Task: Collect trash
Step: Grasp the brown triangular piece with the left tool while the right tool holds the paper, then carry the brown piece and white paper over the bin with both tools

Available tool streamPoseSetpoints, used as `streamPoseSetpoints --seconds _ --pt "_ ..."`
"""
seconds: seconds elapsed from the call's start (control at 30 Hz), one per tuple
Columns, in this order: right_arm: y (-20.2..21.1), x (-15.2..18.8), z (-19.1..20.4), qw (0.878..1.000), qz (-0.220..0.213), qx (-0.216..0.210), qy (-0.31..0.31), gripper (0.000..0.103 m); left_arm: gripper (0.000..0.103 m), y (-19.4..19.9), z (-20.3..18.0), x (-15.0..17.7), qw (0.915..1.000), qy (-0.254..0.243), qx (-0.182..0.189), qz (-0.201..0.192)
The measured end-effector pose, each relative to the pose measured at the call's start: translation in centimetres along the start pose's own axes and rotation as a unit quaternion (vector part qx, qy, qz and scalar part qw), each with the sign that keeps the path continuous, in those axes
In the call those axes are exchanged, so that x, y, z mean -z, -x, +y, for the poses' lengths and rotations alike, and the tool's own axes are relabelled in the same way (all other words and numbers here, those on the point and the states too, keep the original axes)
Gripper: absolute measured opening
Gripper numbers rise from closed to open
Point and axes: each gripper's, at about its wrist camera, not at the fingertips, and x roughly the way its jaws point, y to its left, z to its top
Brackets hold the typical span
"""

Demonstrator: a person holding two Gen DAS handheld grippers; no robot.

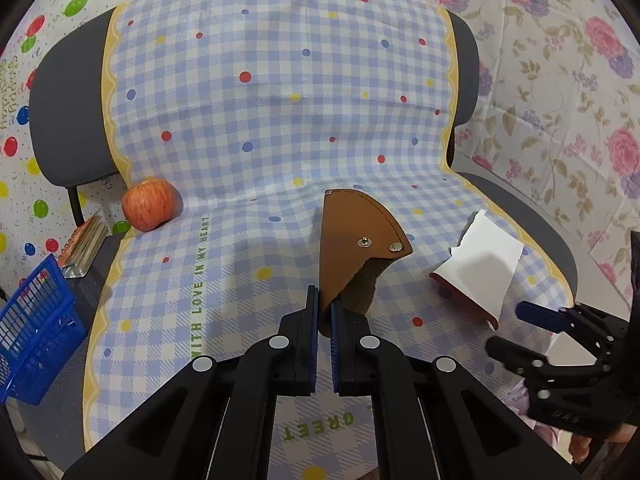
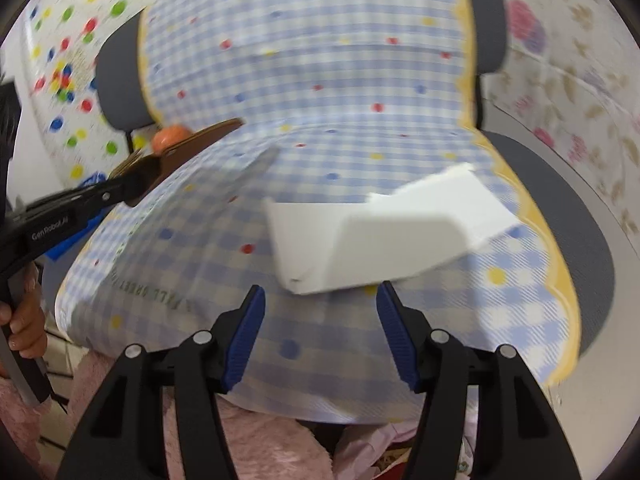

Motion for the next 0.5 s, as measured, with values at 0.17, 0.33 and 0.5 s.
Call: streamPoseSetpoints --seconds 0.17,0.33,0.5 --pt "-1.6 -1.3 2.2 0.996 -0.012 0.05 0.066 0.036 0.006 0.8 -0.1 0.7 1.0 -0.001 0.004 0.002" --pt "1.0 -1.8 2.3 0.994 -0.046 0.057 0.08 0.003 0.006 2.5 -0.4 1.3 0.9999 -0.008 0.01 -0.005" --pt "7.6 -1.8 0.8 0.995 -0.091 0.035 0.035 0.002 0.006 5.2 -2.0 1.9 0.9991 -0.02 0.031 -0.022"
